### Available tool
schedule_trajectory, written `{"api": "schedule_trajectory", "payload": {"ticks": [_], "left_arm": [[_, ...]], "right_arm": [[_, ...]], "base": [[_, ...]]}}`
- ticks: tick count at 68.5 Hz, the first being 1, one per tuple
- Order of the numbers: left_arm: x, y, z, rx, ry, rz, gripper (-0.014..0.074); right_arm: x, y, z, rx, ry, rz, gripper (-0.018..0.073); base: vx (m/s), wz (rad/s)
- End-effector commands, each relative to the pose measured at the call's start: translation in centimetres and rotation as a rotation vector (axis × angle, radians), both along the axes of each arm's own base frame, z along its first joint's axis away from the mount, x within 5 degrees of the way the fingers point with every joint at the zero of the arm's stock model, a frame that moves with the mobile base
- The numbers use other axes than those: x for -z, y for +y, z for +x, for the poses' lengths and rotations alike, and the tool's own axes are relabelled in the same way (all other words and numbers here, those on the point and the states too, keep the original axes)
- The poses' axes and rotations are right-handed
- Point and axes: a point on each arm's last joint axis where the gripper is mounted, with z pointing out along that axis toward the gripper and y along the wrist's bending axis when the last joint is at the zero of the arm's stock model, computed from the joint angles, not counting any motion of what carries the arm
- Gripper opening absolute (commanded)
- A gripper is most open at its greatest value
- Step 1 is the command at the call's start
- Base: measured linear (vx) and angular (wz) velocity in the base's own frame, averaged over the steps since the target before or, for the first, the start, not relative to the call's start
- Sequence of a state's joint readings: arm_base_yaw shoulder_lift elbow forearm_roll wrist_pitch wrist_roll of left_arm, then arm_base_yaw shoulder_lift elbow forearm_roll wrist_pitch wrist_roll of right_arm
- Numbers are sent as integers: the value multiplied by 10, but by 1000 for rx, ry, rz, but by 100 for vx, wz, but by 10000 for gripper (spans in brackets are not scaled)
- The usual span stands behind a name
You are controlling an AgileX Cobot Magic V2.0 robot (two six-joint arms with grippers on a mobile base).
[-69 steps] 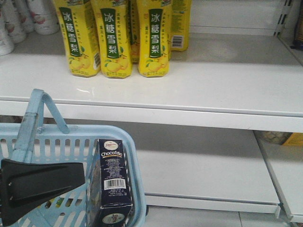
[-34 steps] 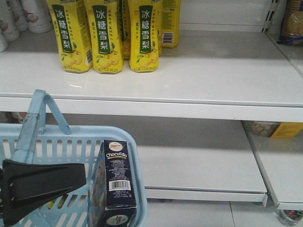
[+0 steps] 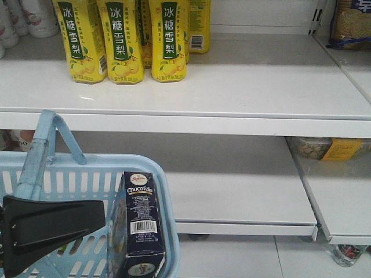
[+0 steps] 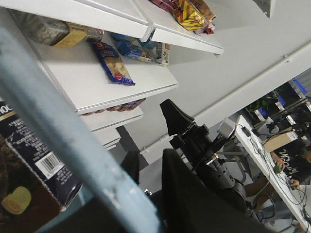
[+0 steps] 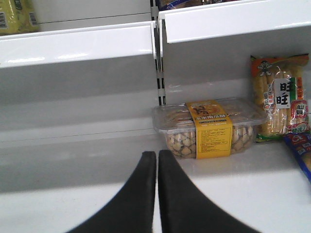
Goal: Left arm holds basket, right arm returns cookies
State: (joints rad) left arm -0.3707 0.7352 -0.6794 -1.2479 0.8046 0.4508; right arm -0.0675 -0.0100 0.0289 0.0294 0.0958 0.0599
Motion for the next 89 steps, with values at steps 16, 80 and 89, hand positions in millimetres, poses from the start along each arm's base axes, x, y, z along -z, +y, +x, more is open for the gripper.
{"api": "schedule_trajectory", "payload": {"ticks": [16,80,89], "left_arm": [[-16,0,-1,-14,-26,-84,-6],[-16,0,-1,-14,-26,-84,-6],[-16,0,-1,-14,-26,-84,-6]], "right_arm": [[-7,0,-1,7,-81,-18,-8],[-8,0,-1,7,-92,-20,-8],[-18,0,-2,9,-169,-20,-6]], "base": [[-2,-1],[0,0],[0,0]]}}
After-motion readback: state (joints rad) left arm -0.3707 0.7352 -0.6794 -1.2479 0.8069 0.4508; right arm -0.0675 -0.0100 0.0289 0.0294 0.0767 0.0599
